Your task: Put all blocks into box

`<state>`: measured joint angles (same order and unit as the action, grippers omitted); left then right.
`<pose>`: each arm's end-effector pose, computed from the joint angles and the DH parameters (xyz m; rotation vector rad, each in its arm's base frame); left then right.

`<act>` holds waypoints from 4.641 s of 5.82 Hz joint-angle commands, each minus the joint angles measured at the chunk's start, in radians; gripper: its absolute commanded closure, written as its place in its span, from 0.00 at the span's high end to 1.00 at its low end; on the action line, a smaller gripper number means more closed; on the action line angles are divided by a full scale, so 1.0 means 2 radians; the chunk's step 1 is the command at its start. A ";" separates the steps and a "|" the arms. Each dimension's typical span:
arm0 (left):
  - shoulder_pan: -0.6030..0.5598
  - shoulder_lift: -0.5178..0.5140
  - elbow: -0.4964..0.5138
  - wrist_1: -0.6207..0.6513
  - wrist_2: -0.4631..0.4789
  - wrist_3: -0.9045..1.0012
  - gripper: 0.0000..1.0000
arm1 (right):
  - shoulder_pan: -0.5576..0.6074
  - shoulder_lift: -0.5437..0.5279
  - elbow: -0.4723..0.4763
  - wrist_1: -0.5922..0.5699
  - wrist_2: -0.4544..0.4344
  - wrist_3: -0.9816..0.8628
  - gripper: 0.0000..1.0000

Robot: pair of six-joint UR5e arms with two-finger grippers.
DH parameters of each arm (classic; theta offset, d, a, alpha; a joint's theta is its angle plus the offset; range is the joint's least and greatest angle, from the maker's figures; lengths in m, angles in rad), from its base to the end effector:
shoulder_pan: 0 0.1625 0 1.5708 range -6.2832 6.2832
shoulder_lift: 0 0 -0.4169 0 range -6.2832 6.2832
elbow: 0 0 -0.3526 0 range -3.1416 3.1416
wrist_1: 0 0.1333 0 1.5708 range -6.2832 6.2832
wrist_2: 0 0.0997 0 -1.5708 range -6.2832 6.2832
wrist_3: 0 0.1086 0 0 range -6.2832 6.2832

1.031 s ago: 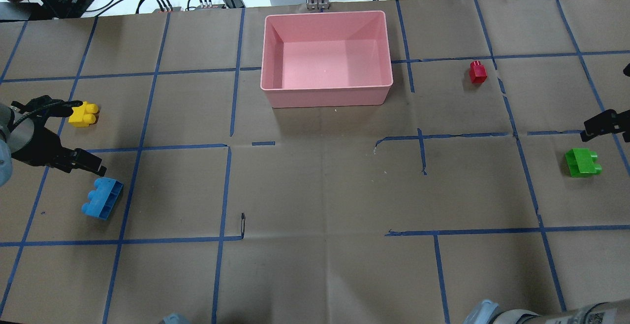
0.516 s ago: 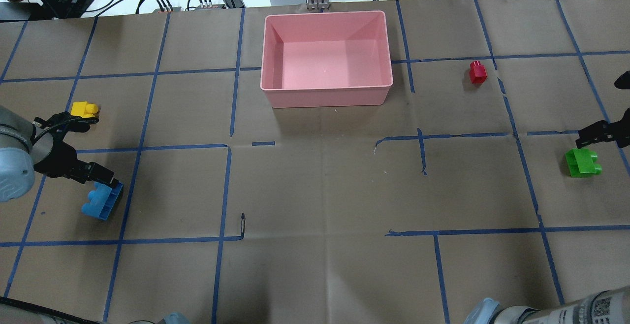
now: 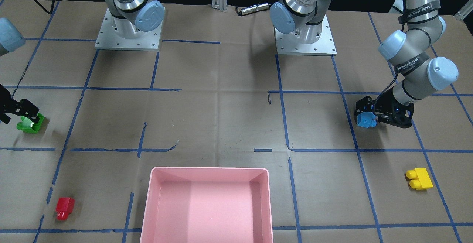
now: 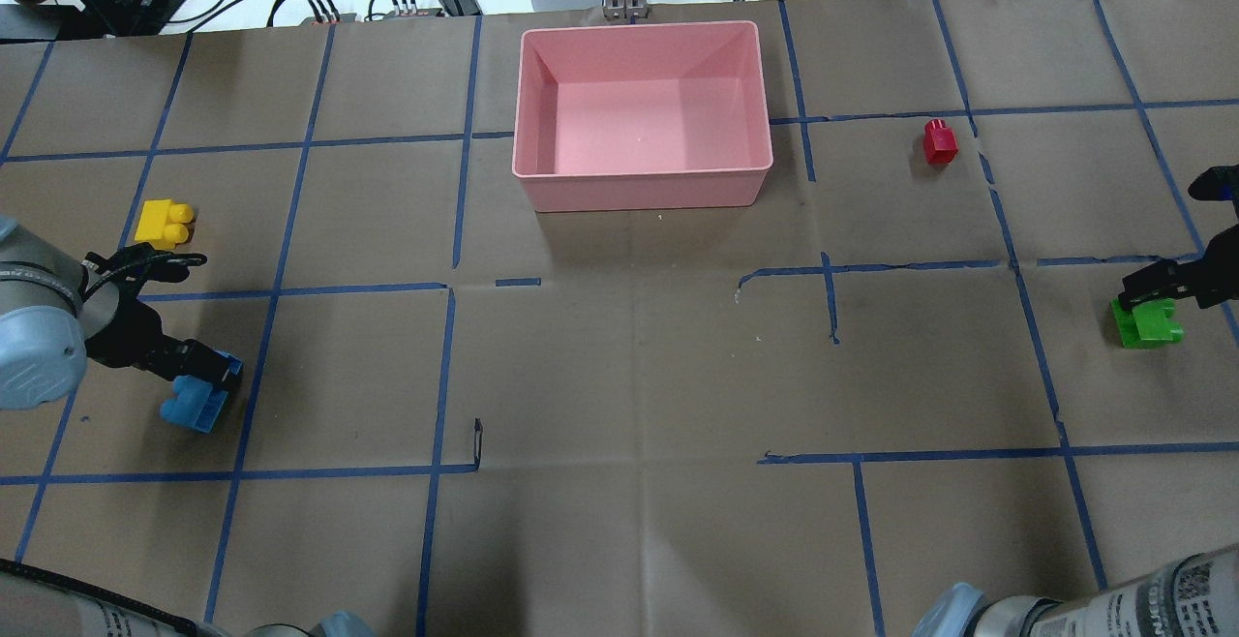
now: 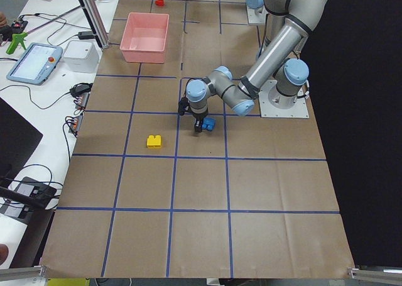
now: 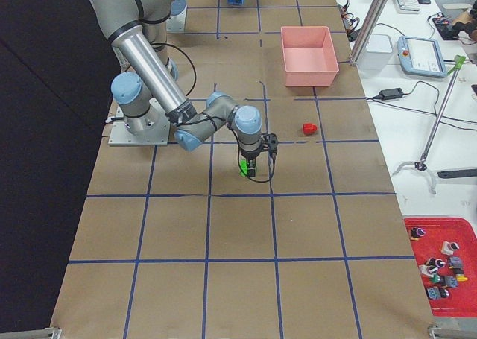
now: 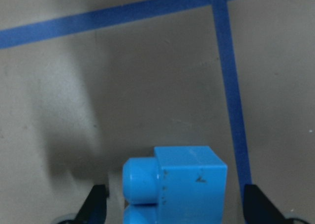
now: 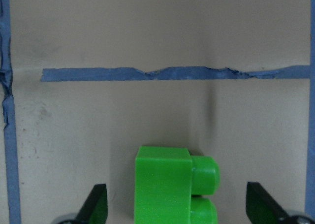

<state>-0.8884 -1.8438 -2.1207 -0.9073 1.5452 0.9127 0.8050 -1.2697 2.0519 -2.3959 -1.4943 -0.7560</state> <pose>0.1677 -0.4222 0.1824 -0.3424 -2.9869 -0.1402 -0.2292 -0.4427 0.2082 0.0127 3.1130 -0.1305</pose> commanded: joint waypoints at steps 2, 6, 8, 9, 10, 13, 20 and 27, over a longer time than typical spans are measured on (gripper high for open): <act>0.007 0.002 -0.002 0.000 0.001 0.008 0.72 | -0.001 0.014 0.003 -0.005 -0.019 0.000 0.99; 0.006 0.002 0.003 0.002 0.001 0.008 0.41 | -0.001 0.011 0.003 -0.003 -0.038 0.001 0.75; 0.006 0.016 0.007 0.000 0.004 0.007 0.22 | 0.000 0.010 0.001 -0.001 -0.036 0.001 0.66; 0.006 0.030 0.008 -0.003 0.004 0.007 0.13 | 0.000 0.008 -0.001 0.000 -0.036 0.002 0.52; 0.006 0.038 0.008 -0.004 0.004 0.005 0.08 | 0.002 0.004 -0.006 0.006 -0.037 0.002 0.24; 0.003 0.060 0.063 -0.055 0.003 -0.001 0.00 | 0.062 -0.070 -0.094 0.097 -0.033 0.001 0.06; -0.184 -0.033 0.373 -0.258 -0.028 -0.295 0.00 | 0.418 0.129 -0.396 0.130 0.186 0.146 0.03; -0.411 -0.181 0.546 -0.240 -0.036 -0.689 0.00 | 0.371 0.107 -0.396 0.185 0.123 0.160 1.00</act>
<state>-1.6387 -2.1830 -1.0460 -1.4087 1.4751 -0.3495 1.6125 -1.0083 1.2534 -2.0911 -1.1826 -0.4522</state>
